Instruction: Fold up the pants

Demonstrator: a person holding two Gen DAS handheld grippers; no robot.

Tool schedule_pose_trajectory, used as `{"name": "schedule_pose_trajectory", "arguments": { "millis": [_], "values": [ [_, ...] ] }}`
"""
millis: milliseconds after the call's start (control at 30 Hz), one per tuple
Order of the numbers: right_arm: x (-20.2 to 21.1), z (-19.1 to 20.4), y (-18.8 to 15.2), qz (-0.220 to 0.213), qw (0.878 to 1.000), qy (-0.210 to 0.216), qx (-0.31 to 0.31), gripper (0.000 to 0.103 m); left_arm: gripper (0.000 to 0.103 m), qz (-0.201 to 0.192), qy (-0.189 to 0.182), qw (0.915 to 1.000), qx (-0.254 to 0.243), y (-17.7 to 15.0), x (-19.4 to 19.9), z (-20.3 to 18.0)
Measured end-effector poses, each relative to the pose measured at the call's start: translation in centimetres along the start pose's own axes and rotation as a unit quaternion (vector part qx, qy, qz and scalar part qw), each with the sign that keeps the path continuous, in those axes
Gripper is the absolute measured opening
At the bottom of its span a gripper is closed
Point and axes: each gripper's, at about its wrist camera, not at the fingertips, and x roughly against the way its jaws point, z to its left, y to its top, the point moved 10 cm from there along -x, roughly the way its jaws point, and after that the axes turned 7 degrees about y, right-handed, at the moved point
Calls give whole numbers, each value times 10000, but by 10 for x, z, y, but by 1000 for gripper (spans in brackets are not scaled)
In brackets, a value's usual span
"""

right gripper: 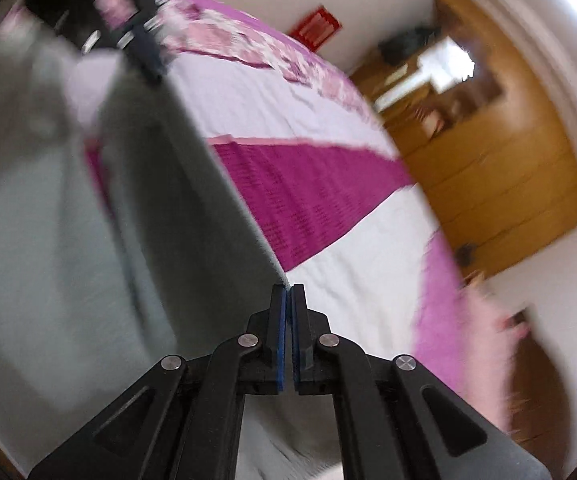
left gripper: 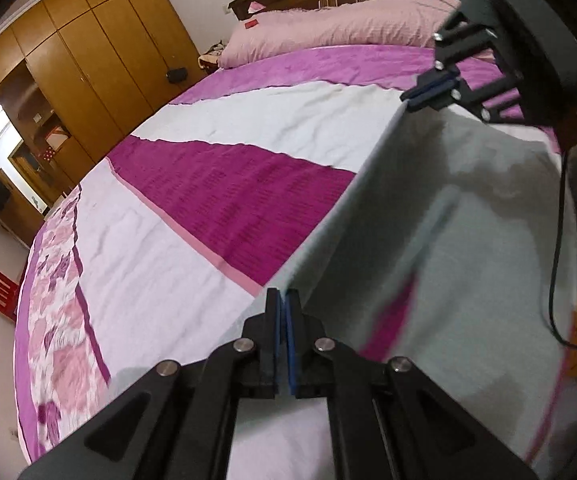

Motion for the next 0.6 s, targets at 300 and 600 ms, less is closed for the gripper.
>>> {"name": "schedule_pose_trajectory", "arguments": {
  "millis": [300,600],
  "values": [
    [74,68,-11,-33,9957,-620,693,3,2,-102,237,9996,-105,-22,84,-51],
    [115,126,-28,6,9924,-699,1018,2,2,26,204,9969,-760,-59,135,-130]
  ]
}}
